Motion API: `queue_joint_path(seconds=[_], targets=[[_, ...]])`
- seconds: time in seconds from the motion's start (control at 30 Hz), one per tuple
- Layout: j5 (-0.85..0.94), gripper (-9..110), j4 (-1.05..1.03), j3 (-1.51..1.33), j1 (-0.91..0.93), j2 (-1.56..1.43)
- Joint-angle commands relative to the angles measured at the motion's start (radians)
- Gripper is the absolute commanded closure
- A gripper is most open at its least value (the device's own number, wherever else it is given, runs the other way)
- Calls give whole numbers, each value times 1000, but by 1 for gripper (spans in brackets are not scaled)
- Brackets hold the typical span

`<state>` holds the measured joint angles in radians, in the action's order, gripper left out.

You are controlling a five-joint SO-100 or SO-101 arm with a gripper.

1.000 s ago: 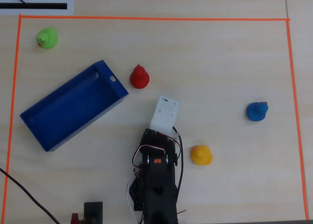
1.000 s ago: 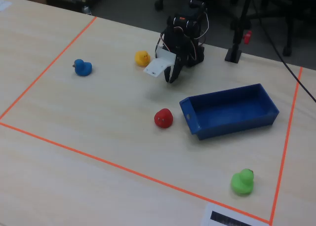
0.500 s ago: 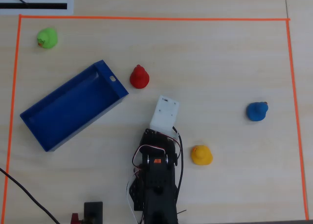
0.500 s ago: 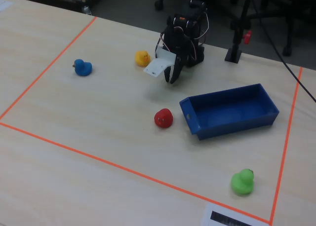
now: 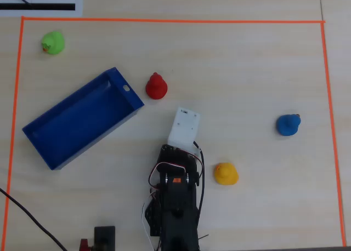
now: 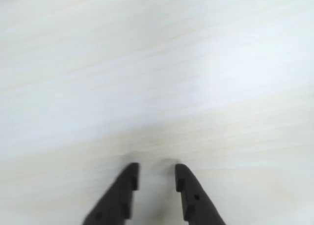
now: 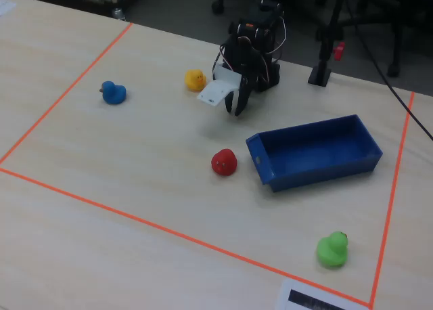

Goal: Grasp red duck and put it into box.

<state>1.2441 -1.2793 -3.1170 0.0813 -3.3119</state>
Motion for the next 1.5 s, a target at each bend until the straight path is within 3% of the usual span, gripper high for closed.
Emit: queue_joint_path(seconds=[0.0,0.1,0.27,0.7,1.47], targets=[[28,86,-6,9,12,2],[20,78,98,72,57,98],[-18,71,287,405,81,561],[-87,68,373,1078,-2,1362],[-135,69,615,1183,-97,1821]])
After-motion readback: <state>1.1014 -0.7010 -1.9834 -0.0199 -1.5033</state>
